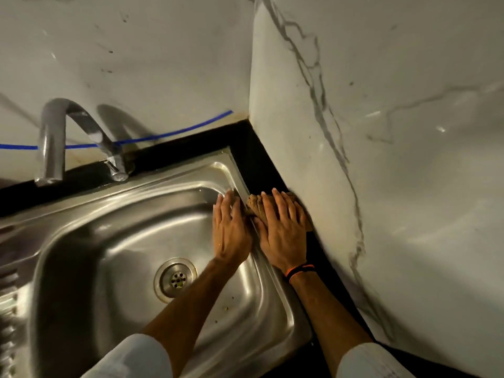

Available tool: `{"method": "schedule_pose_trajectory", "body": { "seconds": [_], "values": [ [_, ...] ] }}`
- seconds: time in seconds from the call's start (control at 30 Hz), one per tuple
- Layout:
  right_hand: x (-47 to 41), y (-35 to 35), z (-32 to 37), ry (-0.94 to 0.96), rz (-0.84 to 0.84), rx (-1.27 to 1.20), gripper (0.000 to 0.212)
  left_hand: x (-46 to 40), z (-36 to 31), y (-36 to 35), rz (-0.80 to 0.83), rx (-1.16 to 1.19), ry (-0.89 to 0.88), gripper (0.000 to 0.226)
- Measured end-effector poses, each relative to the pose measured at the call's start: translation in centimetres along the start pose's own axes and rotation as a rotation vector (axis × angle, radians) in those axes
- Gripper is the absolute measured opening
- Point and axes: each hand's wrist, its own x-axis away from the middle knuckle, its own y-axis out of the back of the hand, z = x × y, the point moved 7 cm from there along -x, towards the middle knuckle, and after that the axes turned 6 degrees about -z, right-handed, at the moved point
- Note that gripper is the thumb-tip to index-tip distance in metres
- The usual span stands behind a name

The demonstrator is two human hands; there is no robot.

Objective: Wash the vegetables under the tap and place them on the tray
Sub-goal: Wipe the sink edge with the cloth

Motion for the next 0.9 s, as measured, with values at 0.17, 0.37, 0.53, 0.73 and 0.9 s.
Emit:
{"method": "schedule_pose_trajectory", "body": {
  "seconds": [0.17,0.37,0.53,0.73,0.9],
  "values": [
    [-6.0,-2.0,1.8,0.022,-0.024,-0.006,0.058,-3.1,1.8,-0.5,-0.007,-0.041,0.032,0.068],
    [-12.8,-4.5,3.8,0.049,-0.075,-0.002,0.056,-3.2,2.2,-1.3,-0.036,-0.073,-0.003,0.069],
    [-16.2,-5.8,4.4,0.071,-0.081,0.001,0.056,-3.2,1.2,-0.4,-0.015,0.017,0.006,0.102],
    [-17.2,-6.1,4.6,0.076,-0.085,-0.031,0.056,-3.2,1.7,-0.8,0.055,-0.059,0.017,0.103],
    [-15.3,-5.3,4.2,0.15,-0.017,-0.002,0.058,-3.2,1.7,-0.5,0.077,-0.06,0.034,0.078]
  ]
}}
